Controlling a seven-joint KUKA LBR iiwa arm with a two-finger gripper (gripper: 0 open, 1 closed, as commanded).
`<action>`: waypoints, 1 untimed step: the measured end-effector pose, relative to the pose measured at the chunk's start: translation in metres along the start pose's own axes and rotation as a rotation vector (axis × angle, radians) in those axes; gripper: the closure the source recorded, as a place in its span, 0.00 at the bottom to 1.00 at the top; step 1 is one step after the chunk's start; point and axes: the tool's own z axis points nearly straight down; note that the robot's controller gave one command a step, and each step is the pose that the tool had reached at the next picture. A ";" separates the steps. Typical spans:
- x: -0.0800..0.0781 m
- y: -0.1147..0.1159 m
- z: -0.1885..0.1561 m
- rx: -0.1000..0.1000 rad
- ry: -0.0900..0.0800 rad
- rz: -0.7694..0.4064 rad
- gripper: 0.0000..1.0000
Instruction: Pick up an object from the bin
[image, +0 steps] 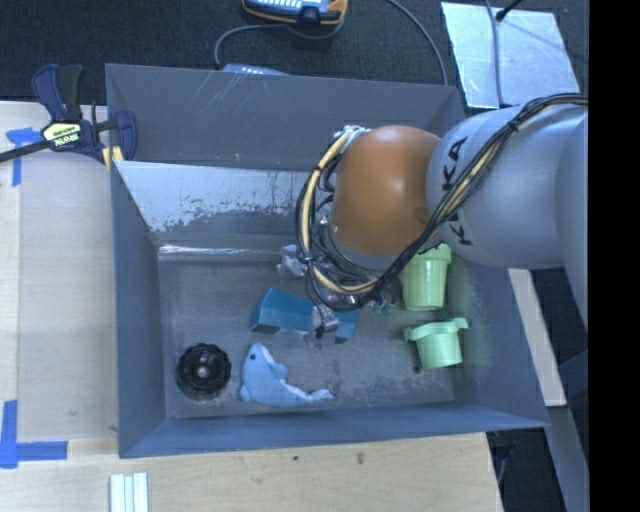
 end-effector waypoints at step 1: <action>0.001 0.005 0.043 -0.001 0.005 0.257 1.00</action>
Offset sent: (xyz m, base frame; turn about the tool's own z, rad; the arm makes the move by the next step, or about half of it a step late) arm 0.0000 0.0000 0.0000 0.0000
